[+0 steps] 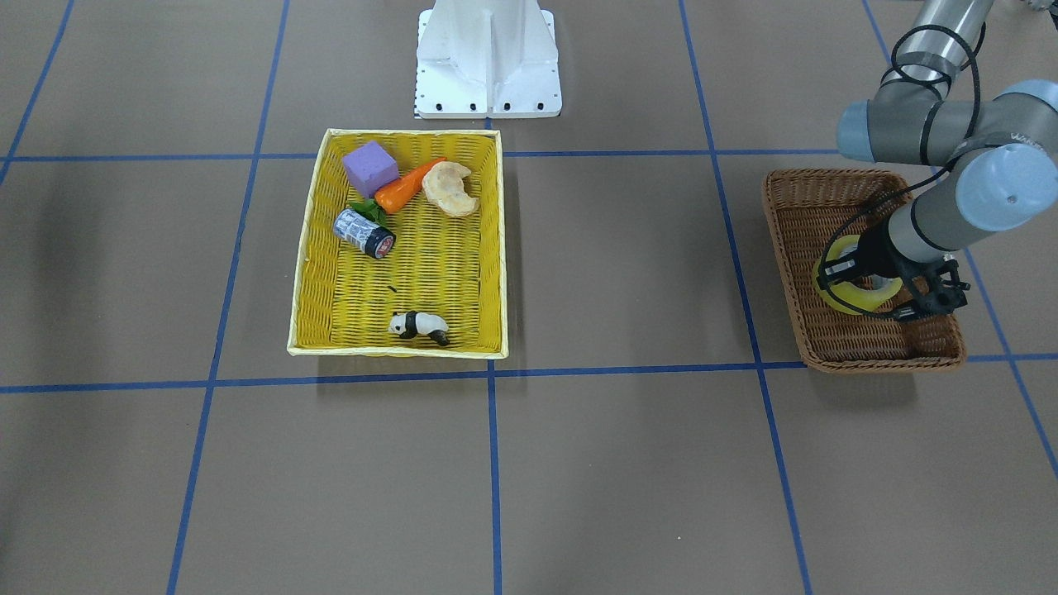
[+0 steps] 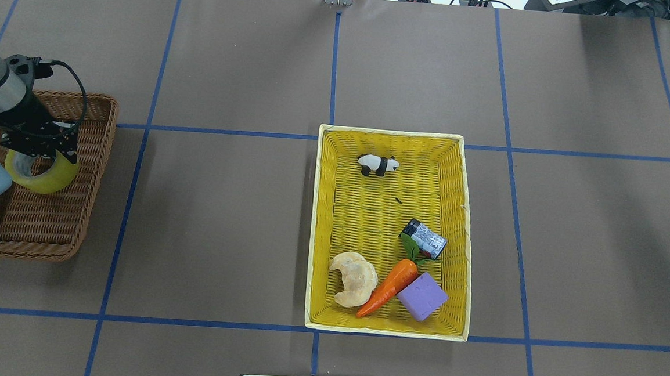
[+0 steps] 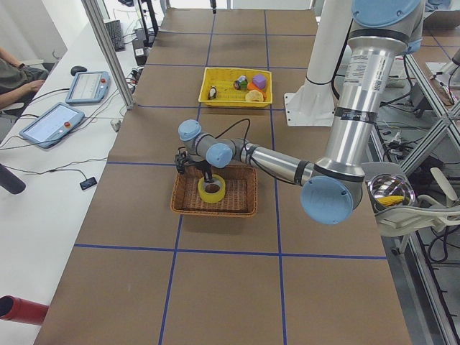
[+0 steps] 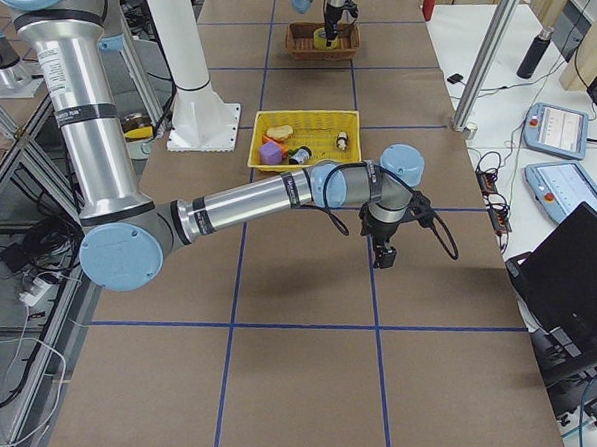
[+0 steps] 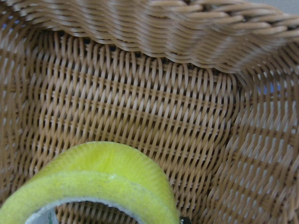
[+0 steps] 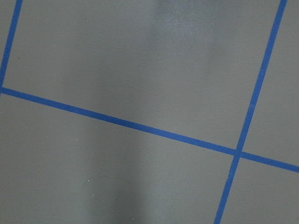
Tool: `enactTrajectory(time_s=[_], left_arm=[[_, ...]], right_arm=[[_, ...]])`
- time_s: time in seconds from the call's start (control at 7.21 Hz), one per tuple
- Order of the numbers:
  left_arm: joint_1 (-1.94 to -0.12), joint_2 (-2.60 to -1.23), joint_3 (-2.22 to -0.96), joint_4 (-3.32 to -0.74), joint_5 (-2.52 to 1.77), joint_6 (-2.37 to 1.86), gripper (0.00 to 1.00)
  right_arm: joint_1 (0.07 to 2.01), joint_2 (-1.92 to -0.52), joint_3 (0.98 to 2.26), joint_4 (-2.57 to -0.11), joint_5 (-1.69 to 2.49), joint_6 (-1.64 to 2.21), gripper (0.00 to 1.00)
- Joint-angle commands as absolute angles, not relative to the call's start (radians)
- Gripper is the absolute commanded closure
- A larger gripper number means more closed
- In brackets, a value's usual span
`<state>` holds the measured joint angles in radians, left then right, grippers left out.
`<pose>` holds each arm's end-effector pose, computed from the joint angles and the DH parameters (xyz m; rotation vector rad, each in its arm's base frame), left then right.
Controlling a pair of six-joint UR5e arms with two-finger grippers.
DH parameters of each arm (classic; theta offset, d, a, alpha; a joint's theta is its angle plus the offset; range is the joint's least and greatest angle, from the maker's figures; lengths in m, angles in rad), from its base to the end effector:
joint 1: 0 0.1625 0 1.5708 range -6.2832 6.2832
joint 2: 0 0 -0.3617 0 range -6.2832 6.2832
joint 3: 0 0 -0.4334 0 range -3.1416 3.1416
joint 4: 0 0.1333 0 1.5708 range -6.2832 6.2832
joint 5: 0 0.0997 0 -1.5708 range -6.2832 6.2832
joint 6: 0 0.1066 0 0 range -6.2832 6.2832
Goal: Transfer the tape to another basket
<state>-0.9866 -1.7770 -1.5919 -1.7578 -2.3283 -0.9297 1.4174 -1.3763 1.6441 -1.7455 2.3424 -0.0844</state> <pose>0.2912 -0.5493 0.4496 -0.2261 0.8134 -0.1679 -0.0325 -0.5963 0.4695 0.0620 -0.7759 -0.2616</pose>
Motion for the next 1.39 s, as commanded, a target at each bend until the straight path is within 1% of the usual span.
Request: enactTrajectory(time_s=[0.0,0.14,0.28,0.42,0.55,0.69,0.83,0.97,1.11,1.25], left_arm=[[-0.982,-1.776,-1.589,-1.756,-2.327,-0.930,0.64],[-0.982,-1.776,-1.589,-1.756,-2.327,-0.930,0.48],[-0.982,-1.775,-1.589,-1.756,-2.326,-0.930,0.46],[-0.982,-1.775,-1.591,-1.756,-2.327,-0.928,0.46],[-0.985,-1.776,-1.621,-1.755,-2.327,-0.930,0.32],[-0.992,-1.776,-1.690,-1.753,-2.326,-0.931,0.20],[-1.006,-1.766,-1.779,-1.749,-2.324,-0.942,0.01],[-1.067,-1.760,-1.840,-1.747,-2.322,-0.927,0.01],[-1.122,-1.737,-1.888,-1.746,-2.322,-0.781,0.01],[-1.208,-1.657,-1.917,-1.743,-2.325,-0.567,0.01]], right_arm=[[1.417,-1.373,1.644,-1.746,2.342,-0.084,0.00],[1.417,-1.373,1.644,-1.746,2.344,-0.084,0.00],[1.419,-1.377,1.658,-1.747,2.347,-0.084,0.00],[1.420,-1.371,1.683,-1.787,2.347,-0.084,0.00],[1.420,-1.376,1.706,-1.801,2.347,-0.084,0.00],[1.424,-1.379,1.710,-1.802,2.347,-0.084,0.00],[1.437,-1.381,1.709,-1.802,2.349,-0.084,0.00],[1.449,-1.384,1.709,-1.801,2.345,-0.084,0.00],[1.466,-1.382,1.709,-1.801,2.342,-0.084,0.00],[1.482,-1.379,1.710,-1.799,2.342,-0.084,0.00]])
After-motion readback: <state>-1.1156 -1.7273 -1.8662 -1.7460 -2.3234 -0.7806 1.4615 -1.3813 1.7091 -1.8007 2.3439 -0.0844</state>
